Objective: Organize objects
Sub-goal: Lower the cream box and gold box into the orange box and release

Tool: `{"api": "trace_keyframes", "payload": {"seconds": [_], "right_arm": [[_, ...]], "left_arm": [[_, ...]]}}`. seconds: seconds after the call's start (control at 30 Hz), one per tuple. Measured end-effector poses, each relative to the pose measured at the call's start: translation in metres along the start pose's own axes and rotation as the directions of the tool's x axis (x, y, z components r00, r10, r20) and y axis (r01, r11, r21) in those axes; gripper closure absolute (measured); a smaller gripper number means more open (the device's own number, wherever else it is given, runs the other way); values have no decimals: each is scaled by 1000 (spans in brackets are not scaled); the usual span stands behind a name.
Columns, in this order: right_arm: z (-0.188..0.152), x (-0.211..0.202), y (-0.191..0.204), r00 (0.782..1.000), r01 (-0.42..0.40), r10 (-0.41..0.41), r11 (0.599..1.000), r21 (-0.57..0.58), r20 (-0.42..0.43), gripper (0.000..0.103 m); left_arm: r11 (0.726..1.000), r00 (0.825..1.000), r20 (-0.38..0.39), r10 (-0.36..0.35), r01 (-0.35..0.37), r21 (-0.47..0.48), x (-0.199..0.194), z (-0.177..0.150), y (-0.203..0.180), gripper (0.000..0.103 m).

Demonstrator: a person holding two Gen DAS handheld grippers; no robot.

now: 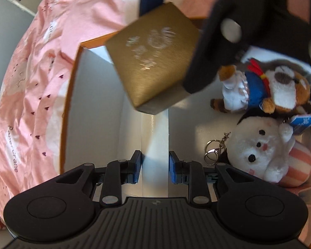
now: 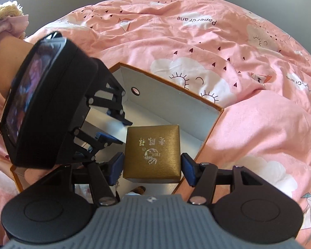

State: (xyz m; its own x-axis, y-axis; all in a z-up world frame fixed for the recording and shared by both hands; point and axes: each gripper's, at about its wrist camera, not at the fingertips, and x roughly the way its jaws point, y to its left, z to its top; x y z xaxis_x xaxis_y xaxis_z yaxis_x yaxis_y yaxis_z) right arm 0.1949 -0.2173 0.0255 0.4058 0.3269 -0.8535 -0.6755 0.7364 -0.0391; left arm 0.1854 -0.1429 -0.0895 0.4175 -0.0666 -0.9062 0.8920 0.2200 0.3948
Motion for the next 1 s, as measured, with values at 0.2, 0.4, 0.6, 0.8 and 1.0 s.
{"api": "trace_keyframes", "payload": {"seconds": [0.2,0.4,0.6,0.8,1.0], "right_arm": [[6,10,-3,1000,16,-16,999,-28,-10,42],[10,17,-5,999,27,-29,997,-71,-23,42],[12,23,5,997,32,-46,979,-200,-68,42],[12,36,28,983,9,-92,892,-452,-161,42],[5,65,40,935,-60,-175,779,-625,-307,42]], "left_arm": [[998,998,-4,-64,64,-9,10,-6,-7,71],[961,973,44,-225,229,-157,3,-19,14,55],[920,951,62,-302,308,-242,2,-38,26,48],[935,961,42,-273,275,-223,4,-48,24,33],[931,956,62,-287,294,-216,7,-60,23,24]]}}
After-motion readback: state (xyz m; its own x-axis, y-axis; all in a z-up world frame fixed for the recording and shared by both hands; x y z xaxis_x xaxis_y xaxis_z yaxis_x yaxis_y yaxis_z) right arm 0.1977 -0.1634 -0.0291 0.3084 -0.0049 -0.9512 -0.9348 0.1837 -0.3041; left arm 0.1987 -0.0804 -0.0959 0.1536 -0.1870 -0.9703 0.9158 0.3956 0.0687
